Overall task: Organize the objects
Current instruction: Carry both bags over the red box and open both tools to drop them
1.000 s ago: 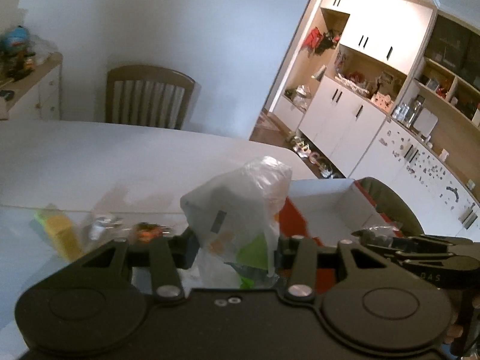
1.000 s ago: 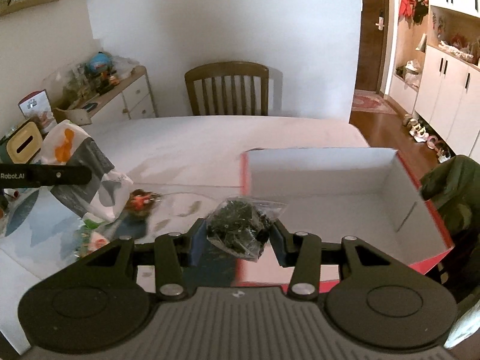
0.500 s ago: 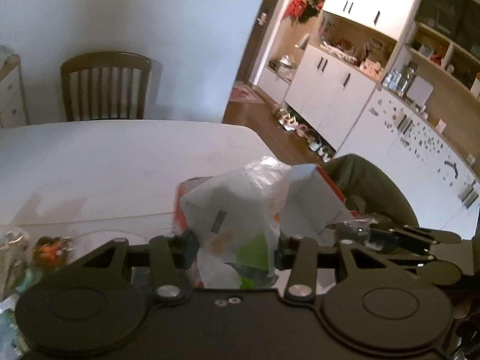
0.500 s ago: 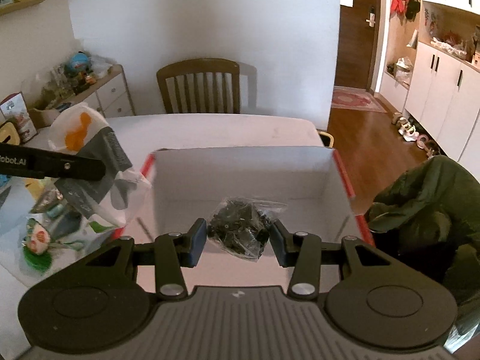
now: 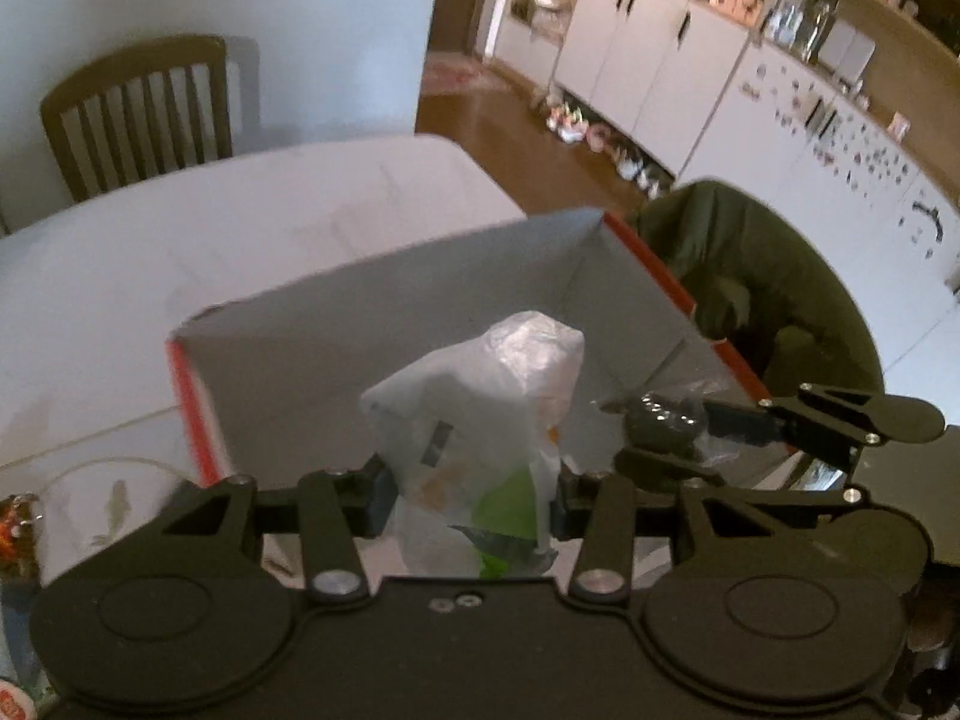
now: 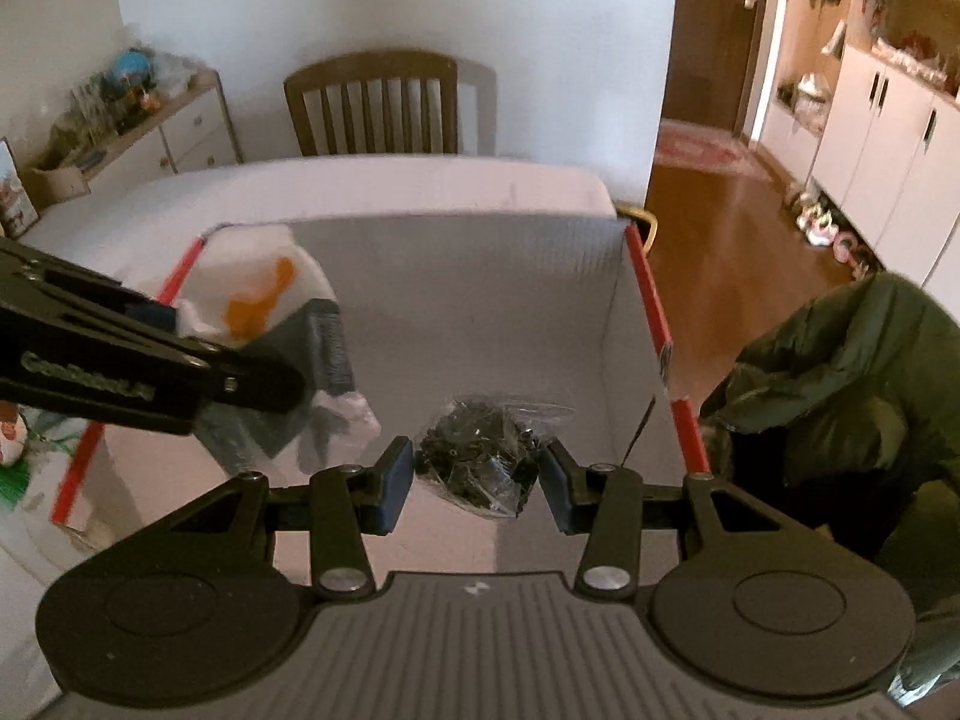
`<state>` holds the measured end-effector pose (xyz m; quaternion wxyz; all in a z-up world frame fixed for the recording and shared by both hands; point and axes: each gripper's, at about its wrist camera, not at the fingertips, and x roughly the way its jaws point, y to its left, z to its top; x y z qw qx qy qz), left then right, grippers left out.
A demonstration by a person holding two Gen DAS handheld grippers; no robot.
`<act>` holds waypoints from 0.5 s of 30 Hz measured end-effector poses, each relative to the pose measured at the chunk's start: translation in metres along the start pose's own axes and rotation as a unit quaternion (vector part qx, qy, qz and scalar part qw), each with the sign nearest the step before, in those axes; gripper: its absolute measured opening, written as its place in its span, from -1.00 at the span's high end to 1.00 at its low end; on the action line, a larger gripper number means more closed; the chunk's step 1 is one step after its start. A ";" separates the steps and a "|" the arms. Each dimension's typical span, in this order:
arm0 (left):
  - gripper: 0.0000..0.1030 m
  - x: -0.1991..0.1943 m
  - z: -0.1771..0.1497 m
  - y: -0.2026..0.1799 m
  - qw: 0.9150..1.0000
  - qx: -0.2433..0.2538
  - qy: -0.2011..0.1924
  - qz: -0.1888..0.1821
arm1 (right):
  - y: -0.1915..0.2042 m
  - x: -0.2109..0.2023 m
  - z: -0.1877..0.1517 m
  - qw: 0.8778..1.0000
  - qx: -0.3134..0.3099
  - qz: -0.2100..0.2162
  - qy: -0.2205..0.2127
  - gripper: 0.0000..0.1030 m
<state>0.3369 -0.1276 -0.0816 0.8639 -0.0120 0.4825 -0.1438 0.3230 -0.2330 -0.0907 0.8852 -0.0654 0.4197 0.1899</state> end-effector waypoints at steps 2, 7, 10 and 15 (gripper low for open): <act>0.10 0.013 0.003 -0.004 1.000 0.009 0.014 0.004 | -0.003 0.008 -0.002 1.000 -0.003 0.005 0.013 0.12; 0.09 0.038 0.010 -0.008 0.999 0.012 0.043 0.009 | -0.006 0.022 -0.005 0.999 -0.017 0.006 0.033 0.12; 0.09 0.051 0.014 -0.007 0.998 0.012 0.063 0.011 | -0.007 0.029 -0.004 0.999 -0.015 0.009 0.045 0.12; 0.04 0.065 0.016 -0.008 0.996 0.021 0.086 0.012 | -0.010 0.035 -0.006 0.998 -0.018 0.006 0.056 0.11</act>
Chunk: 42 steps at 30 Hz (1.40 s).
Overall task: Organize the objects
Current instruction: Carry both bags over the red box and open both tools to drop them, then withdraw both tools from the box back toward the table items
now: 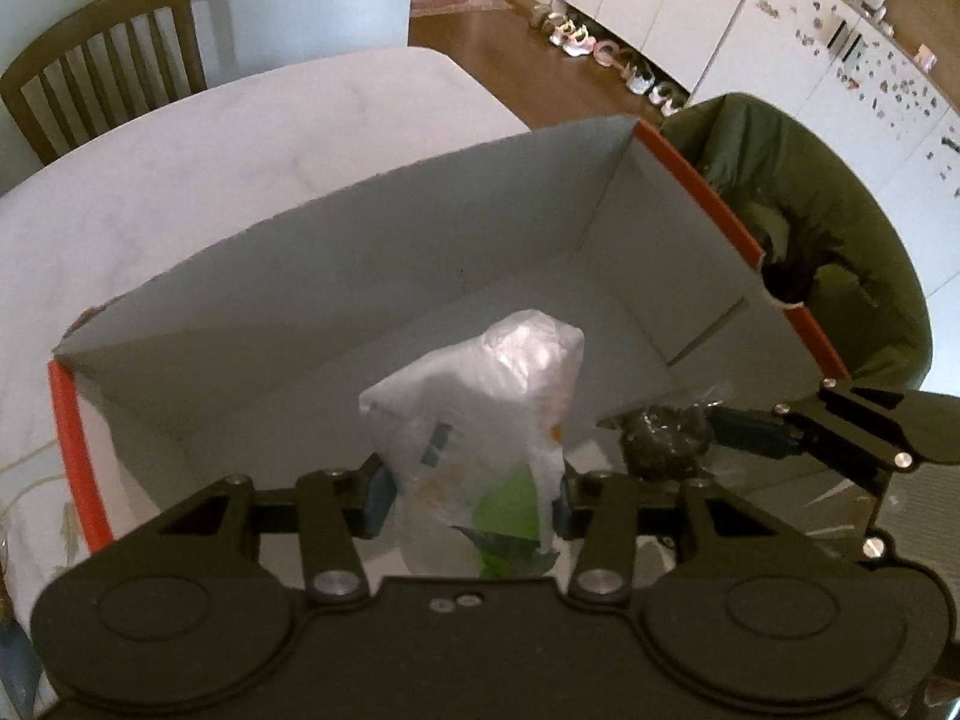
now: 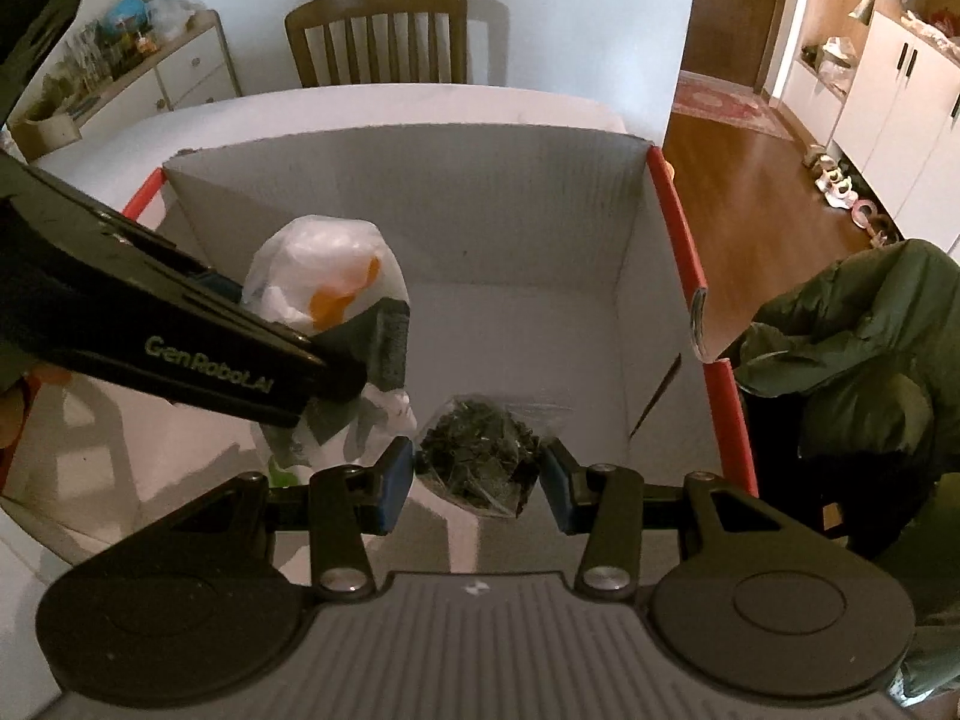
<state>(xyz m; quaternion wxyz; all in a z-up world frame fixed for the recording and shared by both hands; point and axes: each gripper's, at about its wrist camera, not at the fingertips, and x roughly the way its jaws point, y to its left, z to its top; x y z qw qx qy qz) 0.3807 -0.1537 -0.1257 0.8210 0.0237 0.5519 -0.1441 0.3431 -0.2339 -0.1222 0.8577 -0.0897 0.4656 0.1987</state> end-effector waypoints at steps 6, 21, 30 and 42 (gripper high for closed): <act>-0.07 0.006 -0.001 0.004 1.000 0.003 0.007 0.008 | 0.001 0.003 0.002 1.000 -0.006 -0.002 0.003 0.11; -0.55 -0.027 -0.013 0.014 0.999 -0.011 -0.041 0.025 | 0.000 -0.029 0.001 0.999 0.009 0.007 -0.036 -0.11; -0.58 -0.078 -0.037 0.015 0.994 -0.018 -0.102 0.024 | 0.011 -0.069 -0.002 0.997 0.017 0.022 -0.071 -0.18; -0.61 -0.149 -0.078 0.032 0.984 -0.024 -0.176 0.022 | 0.054 -0.118 -0.002 0.992 0.016 0.038 -0.116 -0.28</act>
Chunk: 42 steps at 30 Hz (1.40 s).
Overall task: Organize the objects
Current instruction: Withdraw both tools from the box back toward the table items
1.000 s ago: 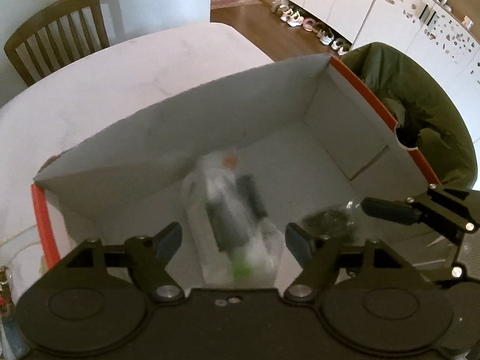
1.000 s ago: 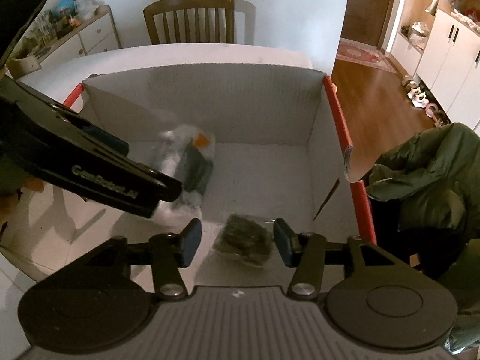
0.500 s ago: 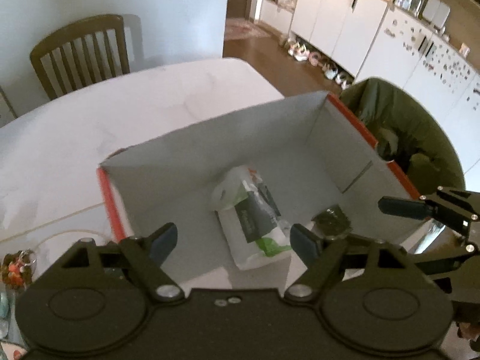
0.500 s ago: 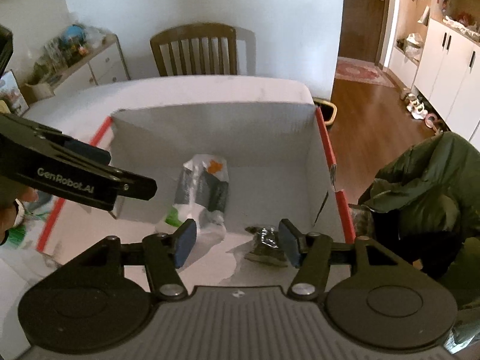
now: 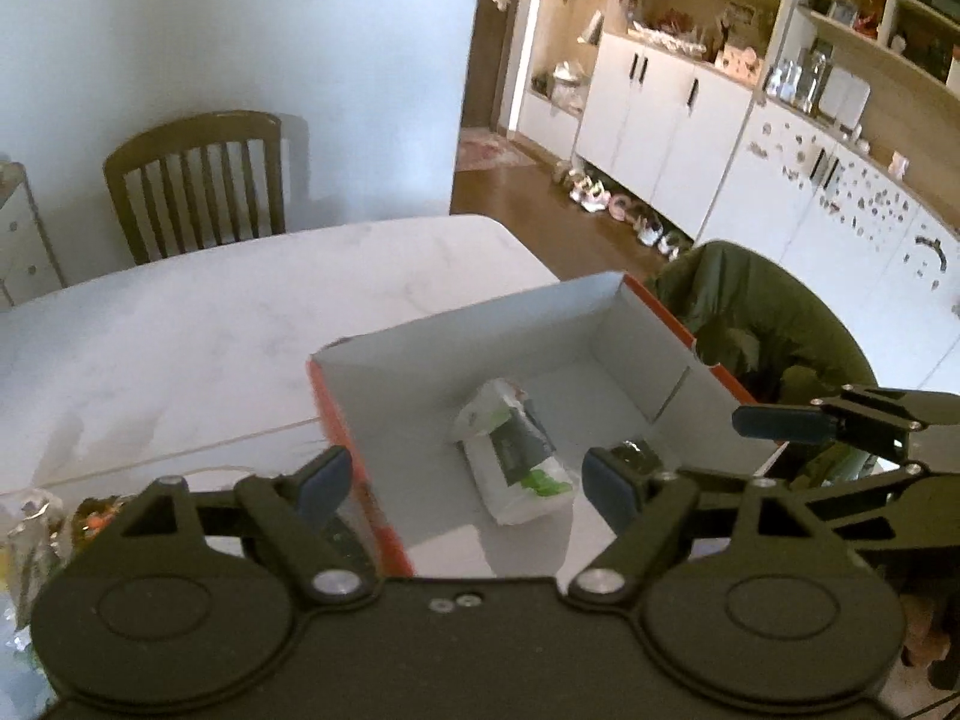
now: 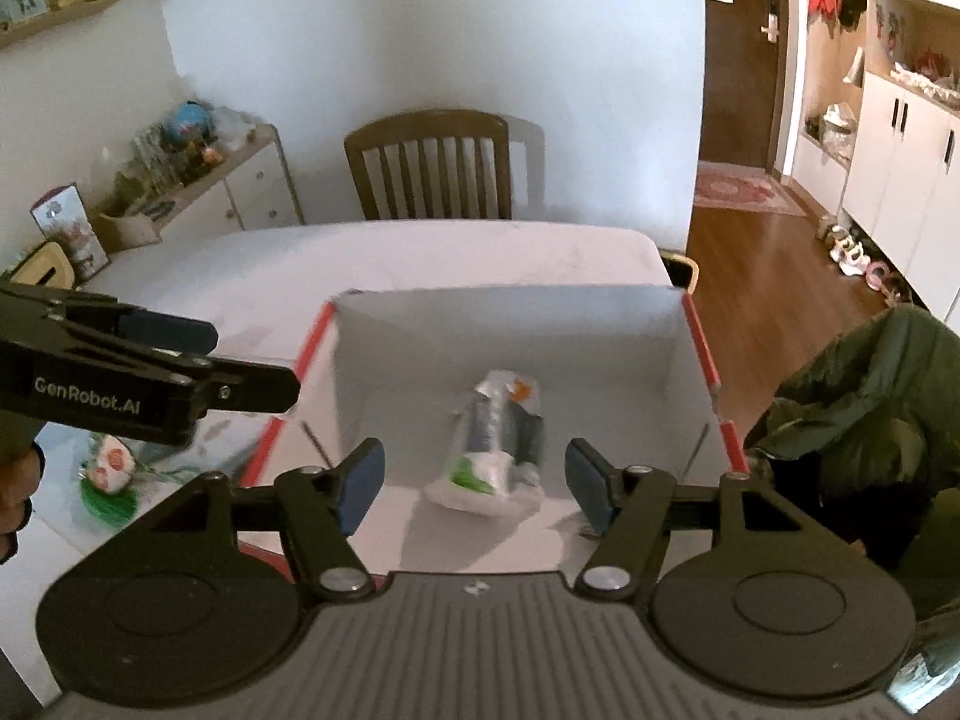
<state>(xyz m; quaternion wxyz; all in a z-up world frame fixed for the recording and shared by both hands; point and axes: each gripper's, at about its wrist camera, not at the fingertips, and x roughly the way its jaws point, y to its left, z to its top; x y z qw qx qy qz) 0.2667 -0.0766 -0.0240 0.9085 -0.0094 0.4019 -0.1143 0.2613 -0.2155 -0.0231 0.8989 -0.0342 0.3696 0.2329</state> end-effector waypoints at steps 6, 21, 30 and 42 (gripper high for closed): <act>-0.72 -0.031 -0.012 0.025 1.000 -0.002 -0.025 -0.002 | 0.037 -0.014 -0.002 1.000 0.001 -0.004 -0.017 -0.35; -0.99 -0.087 -0.041 0.102 0.998 -0.009 -0.068 -0.012 | 0.130 -0.019 -0.011 0.999 0.029 0.005 -0.035 -0.57; -0.99 -0.108 -0.062 0.159 0.996 -0.035 -0.086 -0.001 | 0.184 -0.011 -0.021 0.999 0.029 0.018 -0.042 -0.65; -1.00 -0.114 -0.086 0.244 0.987 -0.079 -0.111 0.086 | 0.241 0.029 -0.028 1.000 0.016 0.019 -0.014 -0.66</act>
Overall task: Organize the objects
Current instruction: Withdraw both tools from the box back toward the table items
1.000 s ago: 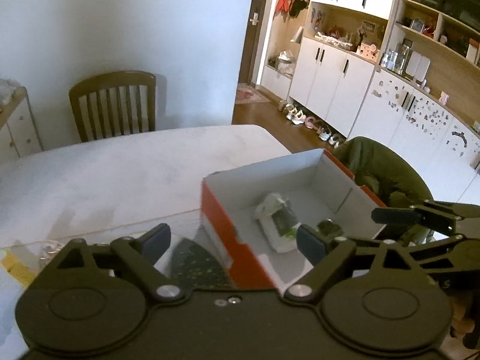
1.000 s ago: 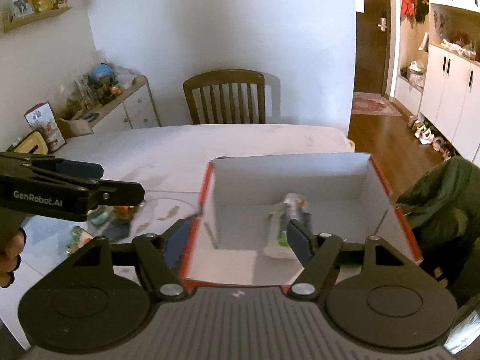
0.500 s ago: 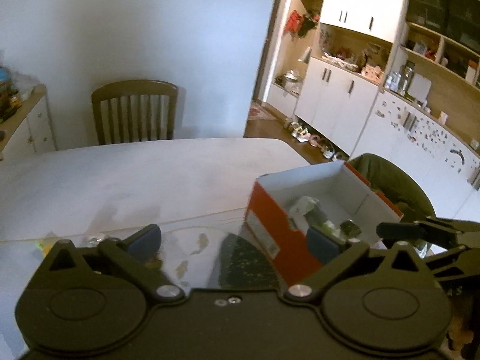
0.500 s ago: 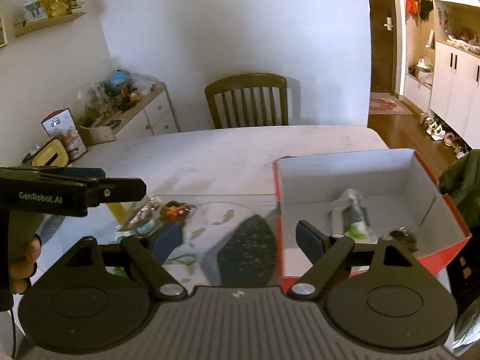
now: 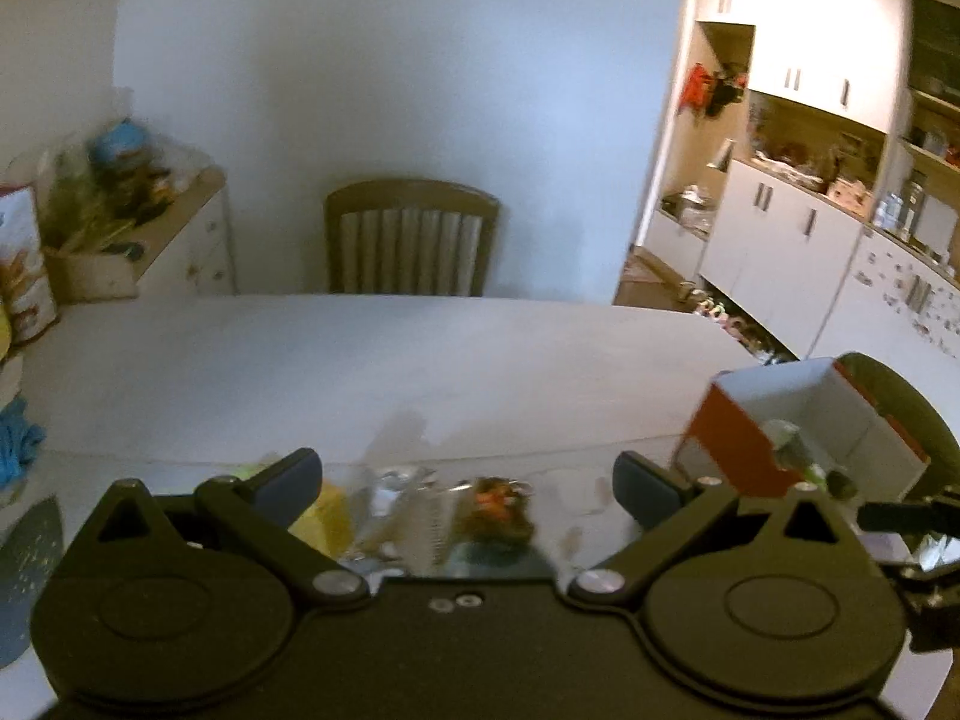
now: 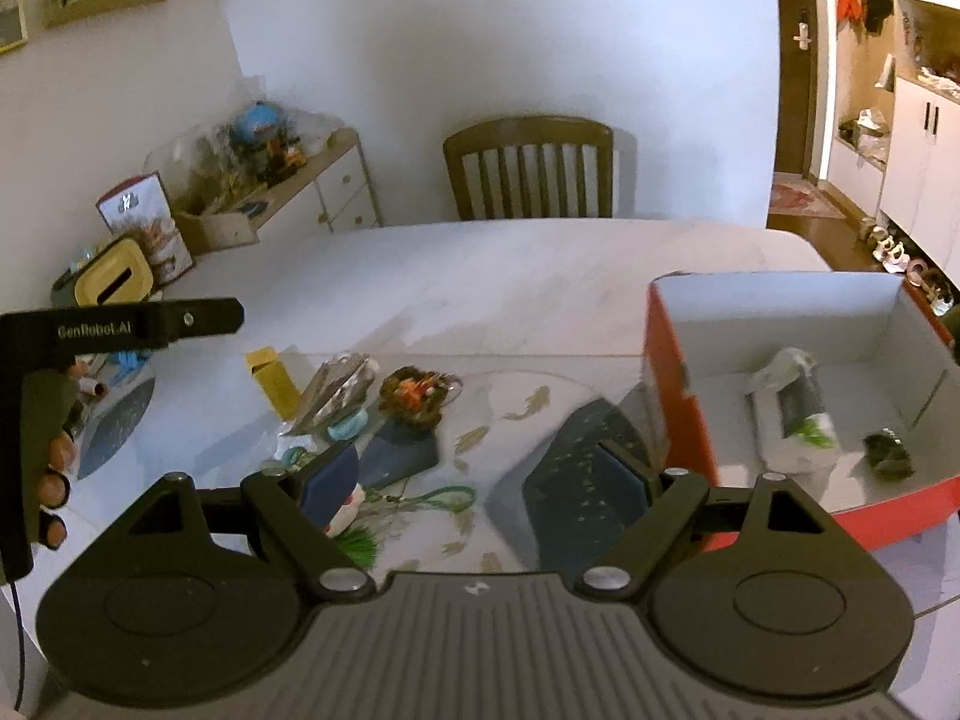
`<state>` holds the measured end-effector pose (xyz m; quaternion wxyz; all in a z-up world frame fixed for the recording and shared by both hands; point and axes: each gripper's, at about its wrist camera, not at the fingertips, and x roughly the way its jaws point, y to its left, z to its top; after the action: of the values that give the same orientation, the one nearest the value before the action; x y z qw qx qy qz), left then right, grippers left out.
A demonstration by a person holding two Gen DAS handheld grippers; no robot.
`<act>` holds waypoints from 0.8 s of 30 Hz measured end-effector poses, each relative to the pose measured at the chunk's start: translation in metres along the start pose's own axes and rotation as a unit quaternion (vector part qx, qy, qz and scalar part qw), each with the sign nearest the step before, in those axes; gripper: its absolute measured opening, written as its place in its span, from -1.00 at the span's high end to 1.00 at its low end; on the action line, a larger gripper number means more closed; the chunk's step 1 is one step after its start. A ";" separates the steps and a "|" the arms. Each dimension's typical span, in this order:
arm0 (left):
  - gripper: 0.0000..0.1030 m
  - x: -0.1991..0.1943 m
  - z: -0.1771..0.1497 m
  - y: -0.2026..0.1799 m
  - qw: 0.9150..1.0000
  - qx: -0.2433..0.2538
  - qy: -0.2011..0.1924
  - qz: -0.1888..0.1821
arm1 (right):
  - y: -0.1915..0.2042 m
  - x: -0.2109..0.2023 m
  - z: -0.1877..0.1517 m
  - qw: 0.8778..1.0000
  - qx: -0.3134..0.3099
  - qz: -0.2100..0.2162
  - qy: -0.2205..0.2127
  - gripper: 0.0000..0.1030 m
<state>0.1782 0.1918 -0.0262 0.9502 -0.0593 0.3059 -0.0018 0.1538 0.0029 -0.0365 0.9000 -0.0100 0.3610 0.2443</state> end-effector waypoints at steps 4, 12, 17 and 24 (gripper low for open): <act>-1.00 0.007 -0.006 0.026 1.000 -0.009 0.003 0.011 | 0.016 0.015 0.000 1.000 -0.013 0.010 0.011 -0.66; -1.00 0.029 -0.029 0.057 0.999 -0.021 0.009 0.027 | 0.053 0.053 0.001 0.997 -0.053 0.029 0.040 -0.66; -0.99 0.051 -0.036 0.068 0.999 -0.021 0.021 0.029 | 0.069 0.080 -0.002 0.995 -0.072 0.040 0.061 -0.66; -0.98 0.077 -0.046 0.087 0.998 -0.026 0.040 0.048 | 0.087 0.117 -0.011 0.990 -0.097 0.048 0.094 -0.66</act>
<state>0.2116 0.2697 -0.1179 0.9342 -0.0692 0.3464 0.0493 0.1806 0.1277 -0.1076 0.8443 -0.1028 0.4185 0.3185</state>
